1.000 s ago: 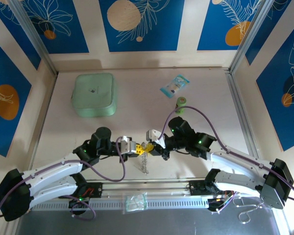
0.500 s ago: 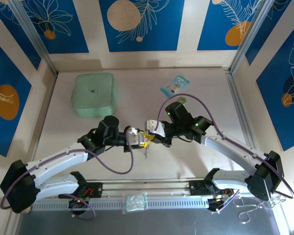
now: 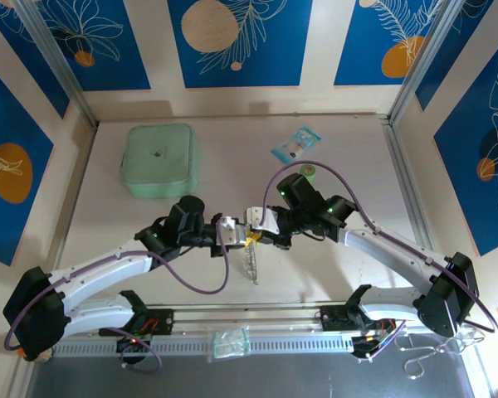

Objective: Put the keys on the keyring

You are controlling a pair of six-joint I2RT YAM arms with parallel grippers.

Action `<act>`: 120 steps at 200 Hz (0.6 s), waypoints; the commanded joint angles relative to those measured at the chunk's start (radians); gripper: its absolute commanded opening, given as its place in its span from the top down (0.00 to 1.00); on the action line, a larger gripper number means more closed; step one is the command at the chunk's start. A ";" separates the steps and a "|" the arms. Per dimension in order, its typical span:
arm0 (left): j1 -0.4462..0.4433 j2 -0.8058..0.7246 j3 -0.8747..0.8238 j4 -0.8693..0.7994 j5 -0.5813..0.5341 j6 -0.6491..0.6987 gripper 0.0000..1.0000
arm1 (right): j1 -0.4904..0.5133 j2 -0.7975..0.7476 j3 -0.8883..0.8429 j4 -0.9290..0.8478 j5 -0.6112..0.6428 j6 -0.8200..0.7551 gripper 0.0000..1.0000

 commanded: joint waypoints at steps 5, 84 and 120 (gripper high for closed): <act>0.006 0.019 0.024 -0.018 -0.011 -0.011 0.93 | 0.031 -0.013 0.042 0.018 -0.041 -0.025 1.00; 0.007 -0.008 -0.056 0.155 -0.013 -0.123 1.00 | -0.088 -0.117 -0.122 0.272 -0.264 0.179 0.70; 0.007 -0.034 -0.118 0.266 0.030 -0.237 1.00 | -0.115 -0.169 -0.233 0.403 -0.272 0.274 0.68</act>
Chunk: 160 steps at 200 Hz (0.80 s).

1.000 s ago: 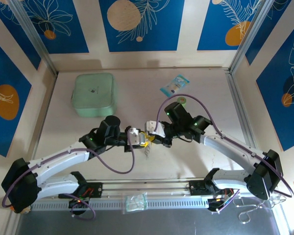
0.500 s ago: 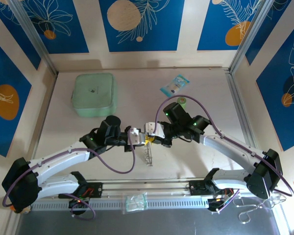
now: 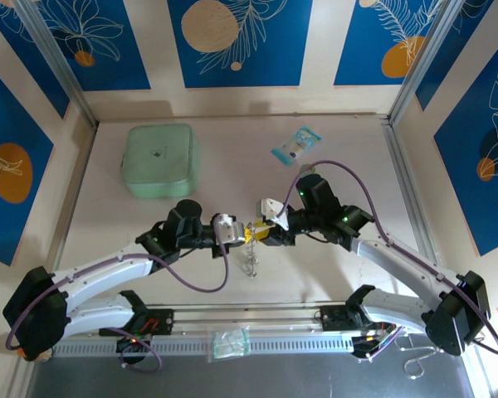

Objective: Put the keys on the keyring

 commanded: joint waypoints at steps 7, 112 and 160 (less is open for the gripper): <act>0.002 -0.031 -0.048 0.126 0.048 -0.117 1.00 | -0.007 -0.040 -0.090 0.172 -0.064 0.122 0.68; 0.003 -0.045 -0.078 0.197 0.097 -0.179 1.00 | -0.002 -0.076 -0.178 0.229 -0.031 0.163 0.79; 0.003 -0.047 -0.076 0.194 0.100 -0.172 1.00 | 0.007 -0.077 -0.179 0.199 -0.038 0.163 0.75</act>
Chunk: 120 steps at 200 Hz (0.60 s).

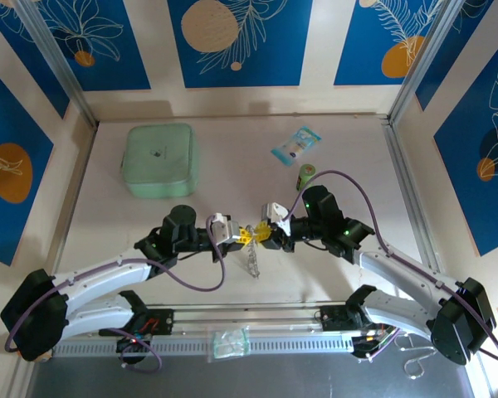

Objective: Put the keys on the keyring

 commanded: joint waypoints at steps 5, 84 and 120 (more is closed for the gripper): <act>0.003 -0.021 -0.005 0.049 0.040 -0.010 1.00 | 0.008 -0.015 -0.014 -0.021 -0.021 0.009 0.75; 0.004 -0.024 -0.002 0.042 0.042 -0.002 1.00 | 0.013 -0.006 -0.016 -0.050 -0.008 -0.002 0.77; 0.004 -0.021 0.000 0.042 0.046 -0.002 1.00 | 0.019 0.007 -0.013 -0.048 -0.012 -0.003 0.80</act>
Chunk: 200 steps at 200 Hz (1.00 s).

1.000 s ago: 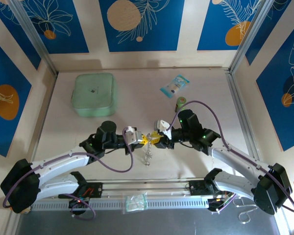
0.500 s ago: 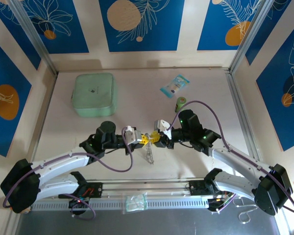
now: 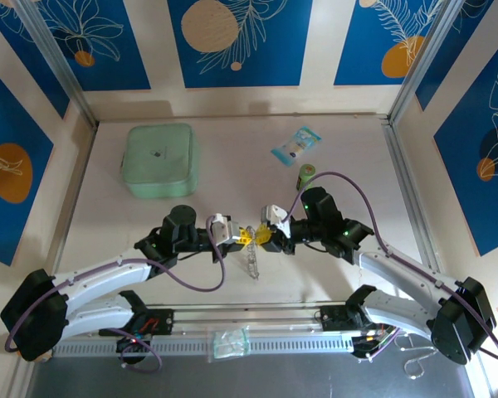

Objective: Put the keys on the keyring

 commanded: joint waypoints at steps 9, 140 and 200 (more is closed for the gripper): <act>0.004 -0.021 -0.001 0.041 0.039 -0.003 1.00 | 0.009 0.006 -0.007 -0.008 -0.016 -0.001 0.83; 0.003 -0.006 0.154 -0.322 -0.013 0.194 0.81 | 0.071 0.055 0.185 -0.306 0.107 -0.197 1.00; 0.004 0.016 0.179 -0.336 0.004 0.206 0.86 | 0.110 0.102 0.252 -0.341 0.136 -0.231 1.00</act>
